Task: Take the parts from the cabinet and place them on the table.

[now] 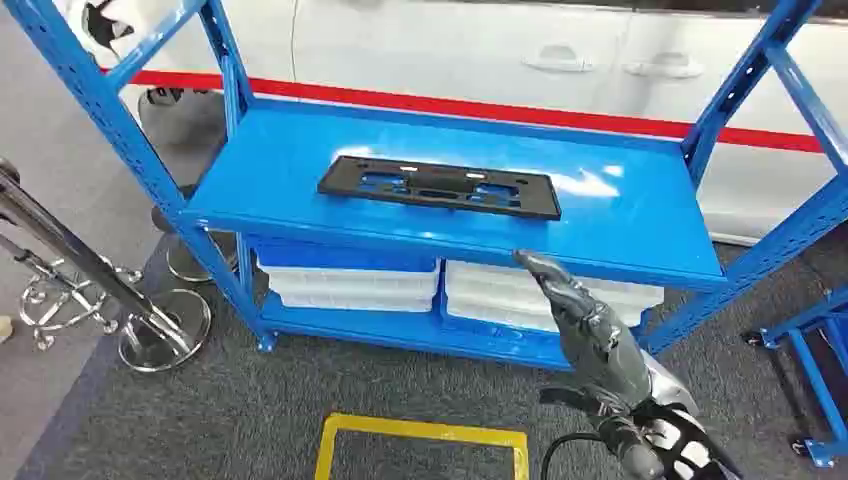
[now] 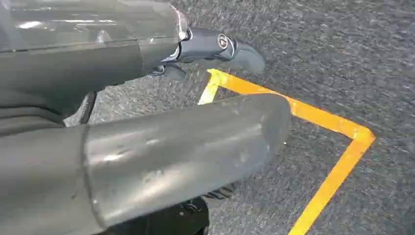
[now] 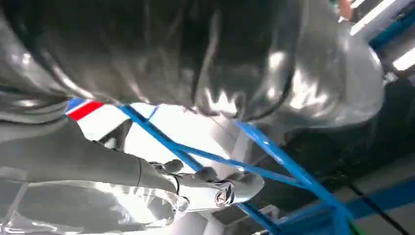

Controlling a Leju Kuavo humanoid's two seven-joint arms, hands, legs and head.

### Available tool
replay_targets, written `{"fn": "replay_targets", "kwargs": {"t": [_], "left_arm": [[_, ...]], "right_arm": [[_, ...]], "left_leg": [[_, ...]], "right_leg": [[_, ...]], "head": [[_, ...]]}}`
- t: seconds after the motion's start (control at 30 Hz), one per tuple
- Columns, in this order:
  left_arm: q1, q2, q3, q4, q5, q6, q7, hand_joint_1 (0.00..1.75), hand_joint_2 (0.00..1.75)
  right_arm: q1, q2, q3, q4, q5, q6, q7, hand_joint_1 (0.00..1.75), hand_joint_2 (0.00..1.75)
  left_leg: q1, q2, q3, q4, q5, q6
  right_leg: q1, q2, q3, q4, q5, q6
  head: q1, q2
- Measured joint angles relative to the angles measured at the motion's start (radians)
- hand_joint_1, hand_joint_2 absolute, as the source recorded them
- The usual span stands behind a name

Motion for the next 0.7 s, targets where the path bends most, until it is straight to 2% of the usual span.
{"fn": "replay_targets", "kwargs": {"t": [0.03,0.07,0.1,0.13,0.17,0.23,0.27,0.3,0.33,0.37,0.4,0.43,0.47,0.5,0.53,0.6,0.63,0.67,0.7], "left_arm": [[0.001,0.000,0.000,0.000,-0.001,-0.002,-0.001,0.00,0.00],[0.003,0.000,0.000,0.000,-0.003,-0.002,-0.003,0.00,0.00],[0.001,0.005,0.000,0.000,-0.005,-0.002,-0.003,0.00,0.00],[0.002,0.003,0.000,0.000,-0.008,-0.004,-0.004,0.00,0.00],[-0.002,0.005,0.000,0.000,-0.011,-0.006,-0.005,0.00,0.00],[-0.005,0.008,0.000,0.000,-0.013,-0.006,-0.006,0.00,0.00],[-0.003,0.008,0.000,0.000,-0.013,-0.006,-0.006,0.00,0.00],[0.001,0.009,0.000,0.000,-0.013,-0.006,-0.006,0.00,0.00],[0.004,0.009,0.000,0.000,-0.014,-0.006,-0.006,0.00,0.00],[0.005,0.009,0.000,0.000,-0.014,-0.006,-0.006,0.00,0.00],[0.004,0.010,0.000,0.000,-0.017,-0.006,-0.006,0.00,0.00],[0.006,0.011,0.000,0.000,-0.018,-0.007,-0.006,0.00,0.00],[0.004,0.012,0.000,0.001,-0.019,-0.008,-0.006,0.00,0.00],[0.001,0.014,0.000,0.001,-0.020,-0.009,-0.006,0.00,0.00],[0.005,0.016,0.000,0.001,-0.021,-0.009,-0.007,0.00,0.00],[0.008,0.016,0.000,0.001,-0.021,-0.010,-0.008,0.00,0.00],[0.006,0.015,0.000,0.001,-0.021,-0.011,-0.010,0.00,0.00],[0.004,0.016,0.000,0.001,-0.021,-0.011,-0.010,0.00,0.00],[0.003,0.016,0.000,0.001,-0.021,-0.012,-0.012,0.00,0.00]], "right_arm": [[0.003,0.000,0.001,0.000,0.006,-0.002,0.003,0.00,0.00],[0.002,0.000,0.003,0.000,0.007,-0.004,0.003,0.00,0.00],[0.001,0.002,0.007,0.000,0.010,-0.005,0.005,0.00,0.00],[0.000,0.003,0.011,0.000,0.011,-0.008,0.005,0.00,0.00],[-0.001,0.003,0.015,0.000,0.011,-0.011,0.006,0.00,0.00],[-0.001,0.003,0.022,0.002,0.012,-0.017,0.009,0.00,0.00],[0.000,0.003,0.023,0.003,0.012,-0.018,0.009,0.00,0.00],[0.001,0.003,0.024,0.005,0.012,-0.019,0.011,0.00,0.00],[0.003,0.003,0.026,0.005,0.012,-0.019,0.011,0.00,0.00],[0.003,0.003,0.028,0.005,0.012,-0.019,0.011,0.00,0.00],[0.002,0.003,0.029,0.005,0.013,-0.019,0.012,0.00,0.00],[0.002,0.003,0.029,0.005,0.013,-0.019,0.012,0.00,0.00],[0.002,0.003,0.030,0.007,0.014,-0.020,0.013,0.00,0.00],[0.001,0.003,0.031,0.008,0.014,-0.020,0.014,0.00,0.00],[0.001,0.003,0.034,0.008,0.016,-0.020,0.015,0.00,0.00],[0.001,0.003,0.035,0.007,0.016,-0.021,0.014,0.00,0.00],[0.001,0.003,0.035,0.008,0.016,-0.020,0.014,0.00,0.00],[-0.001,0.003,0.037,0.007,0.016,-0.020,0.013,0.00,0.00],[-0.001,0.003,0.038,0.007,0.016,-0.021,0.013,0.00,0.00]], "left_leg": [[-0.005,0.002,0.012,0.009,0.009,-0.003],[-0.007,0.003,0.015,0.009,0.014,-0.010],[-0.011,0.003,0.023,0.012,0.006,-0.015],[-0.006,0.007,0.018,0.041,-0.019,-0.017],[-0.004,0.009,-0.012,0.098,-0.053,-0.021],[0.000,0.010,-0.112,0.257,-0.125,-0.034],[0.001,0.010,-0.149,0.306,-0.138,-0.035],[0.002,0.010,-0.169,0.313,-0.120,-0.035],[0.004,0.011,-0.163,0.269,-0.074,-0.036],[0.005,0.011,-0.141,0.195,-0.014,-0.038],[0.005,0.012,-0.109,0.103,0.052,-0.035],[0.004,0.014,-0.089,0.031,0.091,-0.030],[-0.005,0.014,-0.092,0.020,0.036,-0.030],[-0.005,0.015,-0.087,0.016,0.050,-0.015],[-0.004,0.014,-0.090,0.009,0.067,-0.006],[0.003,0.012,-0.066,0.005,0.066,0.005],[0.005,0.014,-0.059,0.001,0.063,0.012],[0.005,0.014,-0.057,0.001,0.059,0.018],[0.004,0.014,-0.055,0.001,0.056,0.021]], "right_leg": [[-0.002,0.000,0.005,-0.017,0.013,-0.005],[-0.004,-0.001,0.015,-0.019,0.012,-0.004],[-0.016,-0.001,0.036,-0.027,0.020,0.001],[-0.020,-0.004,0.047,-0.033,0.019,0.005],[-0.021,-0.006,0.051,-0.032,0.016,0.001],[-0.022,-0.006,0.053,-0.030,0.007,0.003],[-0.022,-0.006,0.055,-0.028,0.002,0.005],[-0.024,-0.005,0.063,-0.027,-0.006,0.006],[-0.025,-0.004,0.073,-0.025,-0.014,0.009],[-0.026,-0.004,0.086,-0.025,-0.023,0.012],[-0.027,-0.004,0.101,-0.025,-0.032,0.016],[-0.028,-0.006,0.108,-0.029,-0.040,0.022],[-0.026,-0.004,0.111,-0.027,-0.042,0.027],[-0.024,-0.005,0.106,-0.026,-0.047,0.034],[-0.023,-0.005,0.114,-0.022,-0.046,0.039],[-0.022,-0.003,0.116,-0.012,-0.048,0.048],[-0.025,-0.003,0.107,0.019,-0.063,0.055],[-0.027,-0.004,0.076,0.073,-0.092,0.059],[-0.031,-0.004,0.031,0.149,-0.128,0.064]], "head": [[-0.001,0.000],[-0.001,0.000],[-0.001,0.000],[-0.001,0.000],[-0.001,0.000],[-0.002,0.000],[-0.001,0.000],[-0.002,0.000],[-0.002,0.000],[-0.002,0.000],[-0.002,0.000],[-0.001,0.000],[-0.002,0.000],[-0.002,0.000],[-0.002,0.000],[-0.002,0.000],[-0.002,0.000],[-0.002,0.000],[-0.002,0.000]]}}
